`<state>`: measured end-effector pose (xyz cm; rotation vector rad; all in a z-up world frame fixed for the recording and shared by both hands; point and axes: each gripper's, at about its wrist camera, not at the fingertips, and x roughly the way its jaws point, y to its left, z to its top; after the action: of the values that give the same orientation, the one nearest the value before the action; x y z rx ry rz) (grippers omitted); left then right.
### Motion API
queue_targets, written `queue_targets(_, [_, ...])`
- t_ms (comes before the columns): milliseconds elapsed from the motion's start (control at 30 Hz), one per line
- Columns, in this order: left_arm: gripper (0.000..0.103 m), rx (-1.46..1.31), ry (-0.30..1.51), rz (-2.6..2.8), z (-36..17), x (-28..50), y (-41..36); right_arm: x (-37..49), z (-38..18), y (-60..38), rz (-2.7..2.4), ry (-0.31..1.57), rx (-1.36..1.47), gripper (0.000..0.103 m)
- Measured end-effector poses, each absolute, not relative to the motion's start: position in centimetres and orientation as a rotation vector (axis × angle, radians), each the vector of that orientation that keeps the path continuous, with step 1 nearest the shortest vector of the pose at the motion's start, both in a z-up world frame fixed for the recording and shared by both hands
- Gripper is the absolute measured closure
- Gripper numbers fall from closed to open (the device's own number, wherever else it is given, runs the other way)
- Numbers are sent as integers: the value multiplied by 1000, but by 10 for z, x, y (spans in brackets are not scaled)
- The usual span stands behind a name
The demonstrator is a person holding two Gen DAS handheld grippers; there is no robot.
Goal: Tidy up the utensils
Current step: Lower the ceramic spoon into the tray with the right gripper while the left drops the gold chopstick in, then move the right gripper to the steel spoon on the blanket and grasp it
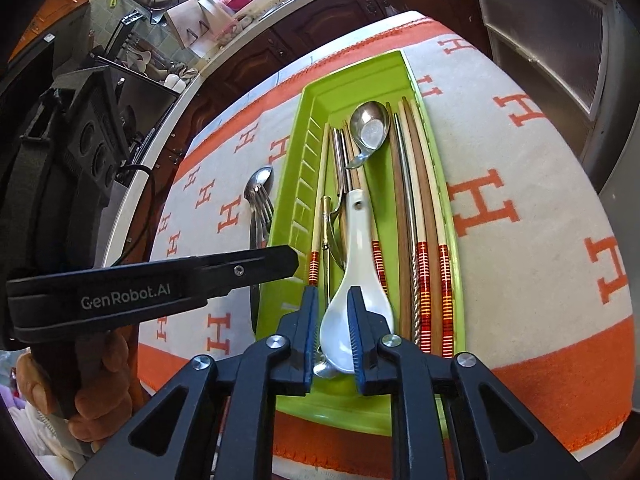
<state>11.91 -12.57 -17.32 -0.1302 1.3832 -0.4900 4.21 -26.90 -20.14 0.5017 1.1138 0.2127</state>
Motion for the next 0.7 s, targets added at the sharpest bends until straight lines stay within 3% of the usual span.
queue_targets(333, [101,-108,1316,-421,-148,92,-70,32,-184,-256,225,1093,446,85])
queue_targets(500, [101,-155,1288,-360,-140,83,-29,25,-173,-246,233,1083,410,76])
queue_targets(700, [100,-127,1229,-239,-132,75,10,21,-165,-227,255,1098,364,76])
